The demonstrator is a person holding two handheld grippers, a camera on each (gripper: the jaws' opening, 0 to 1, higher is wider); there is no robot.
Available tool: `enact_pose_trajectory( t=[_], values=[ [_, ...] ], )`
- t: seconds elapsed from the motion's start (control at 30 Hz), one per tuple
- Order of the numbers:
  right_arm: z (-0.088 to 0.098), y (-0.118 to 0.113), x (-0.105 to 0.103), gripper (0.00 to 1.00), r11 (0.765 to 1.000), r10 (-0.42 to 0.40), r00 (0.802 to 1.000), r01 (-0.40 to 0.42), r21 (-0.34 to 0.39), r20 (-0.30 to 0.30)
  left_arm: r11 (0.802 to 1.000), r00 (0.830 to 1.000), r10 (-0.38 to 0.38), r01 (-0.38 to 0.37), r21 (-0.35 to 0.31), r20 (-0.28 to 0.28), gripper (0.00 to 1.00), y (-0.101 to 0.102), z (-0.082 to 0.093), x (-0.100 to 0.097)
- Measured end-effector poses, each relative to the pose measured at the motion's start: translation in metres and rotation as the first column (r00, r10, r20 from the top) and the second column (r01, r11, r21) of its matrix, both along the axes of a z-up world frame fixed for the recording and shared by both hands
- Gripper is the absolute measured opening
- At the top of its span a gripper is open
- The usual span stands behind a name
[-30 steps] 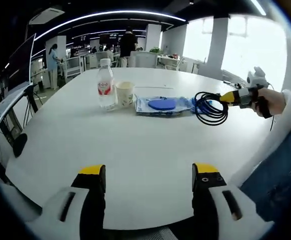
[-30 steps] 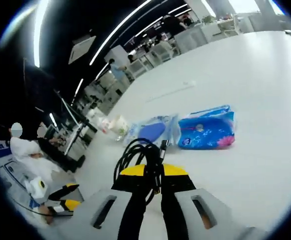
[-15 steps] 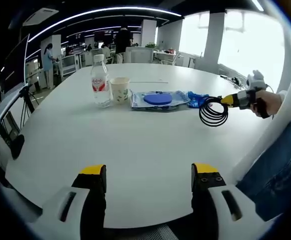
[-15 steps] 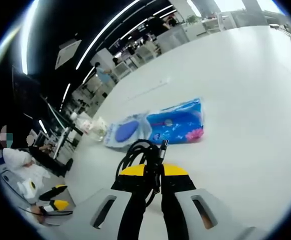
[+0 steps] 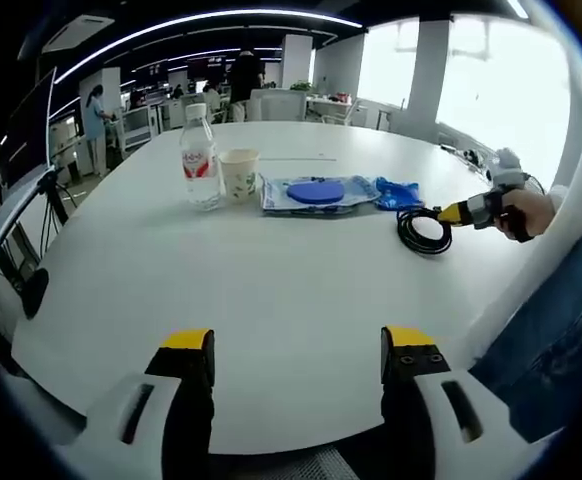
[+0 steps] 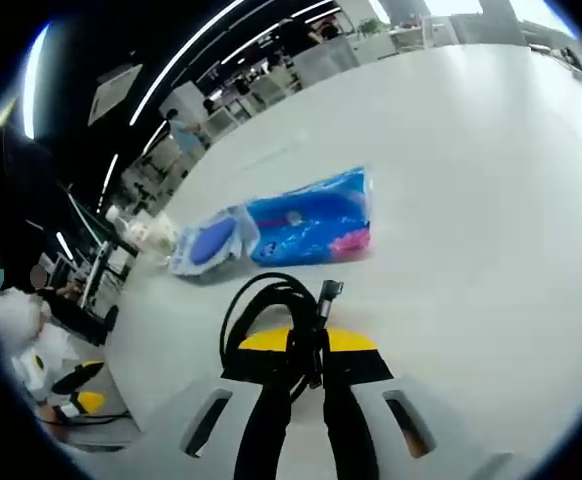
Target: Arrange the tabletop items into an orderly group along one side of the table until the central work area is clear of visible clutter.
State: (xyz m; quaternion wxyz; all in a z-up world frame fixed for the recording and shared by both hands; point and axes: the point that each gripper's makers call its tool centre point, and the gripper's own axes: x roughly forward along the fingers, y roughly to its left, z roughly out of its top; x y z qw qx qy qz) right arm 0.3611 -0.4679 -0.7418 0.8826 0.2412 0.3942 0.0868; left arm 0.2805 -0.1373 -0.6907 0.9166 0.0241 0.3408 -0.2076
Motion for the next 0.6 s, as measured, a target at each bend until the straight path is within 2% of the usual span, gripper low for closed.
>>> enact_pose_trajectory(
  t=[0.2, 0.27, 0.3, 0.6],
  values=[
    [-0.016, -0.003, -0.005, 0.08, 0.999, 0.009, 0.999, -0.011, -0.041, -0.034, 1.000, 1.000, -0.003, 0.003, 0.003, -0.004, 0.69, 0.000, -0.001, 0.000],
    [-0.017, -0.006, -0.007, 0.08, 0.999, -0.011, 1.000, 0.010, -0.043, -0.025, 1.000, 1.000, -0.004, 0.004, 0.003, -0.006, 0.69, 0.000, -0.001, 0.000],
    [-0.017, -0.007, -0.005, 0.08, 0.999, 0.009, 1.000, -0.009, -0.049, -0.011, 1.000, 1.000, -0.004, 0.004, 0.003, -0.005, 0.69, 0.000, -0.001, 0.000],
    [-0.020, -0.008, -0.004, 0.08, 0.996, 0.019, 1.000, -0.019, -0.083, -0.005, 1.000, 1.000, -0.010, 0.010, 0.010, -0.001, 0.68, -0.001, -0.001, 0.000]
  ],
)
